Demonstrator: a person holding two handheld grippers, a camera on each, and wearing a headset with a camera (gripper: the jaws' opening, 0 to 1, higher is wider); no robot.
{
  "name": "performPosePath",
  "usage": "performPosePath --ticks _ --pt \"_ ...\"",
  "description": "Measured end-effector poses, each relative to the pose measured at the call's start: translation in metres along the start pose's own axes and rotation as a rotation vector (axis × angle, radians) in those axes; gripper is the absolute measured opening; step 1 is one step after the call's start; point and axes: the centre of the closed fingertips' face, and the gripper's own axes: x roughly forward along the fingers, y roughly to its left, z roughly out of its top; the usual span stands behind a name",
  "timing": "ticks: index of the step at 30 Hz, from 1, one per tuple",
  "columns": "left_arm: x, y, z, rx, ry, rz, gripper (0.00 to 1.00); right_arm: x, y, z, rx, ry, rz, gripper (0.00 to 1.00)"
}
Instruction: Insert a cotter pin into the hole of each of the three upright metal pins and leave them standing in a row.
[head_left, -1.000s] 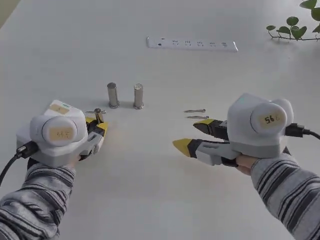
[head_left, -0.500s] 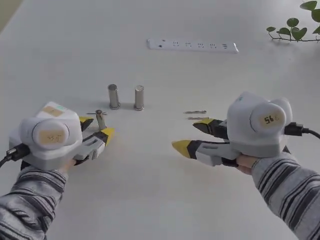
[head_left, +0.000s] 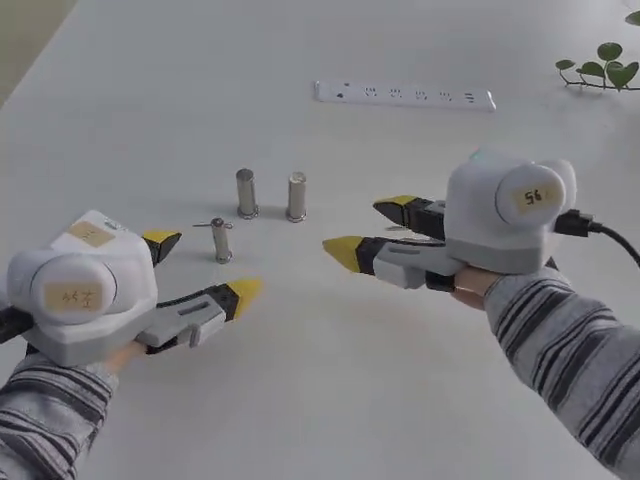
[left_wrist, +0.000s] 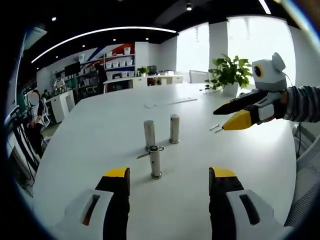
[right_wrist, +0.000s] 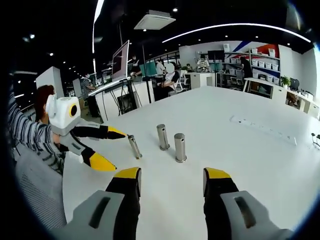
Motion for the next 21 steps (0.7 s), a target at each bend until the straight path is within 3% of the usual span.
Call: performPosePath --ticks 8,17,21 --pt "-0.015 -0.004 0.008 -0.025 -0.018 -0.001 0.76 0.029 -0.003 0.006 0.012 0.002 0.004 0.41" --pt "-0.021 -0.007 0.006 -0.032 -0.005 0.002 0.85 0.057 -0.014 0.016 0.043 -0.043 -0.024 0.29" --pt "-0.023 -0.010 0.011 -0.064 -0.026 0.005 0.89 0.066 -0.017 0.023 0.055 -0.073 -0.022 0.26"
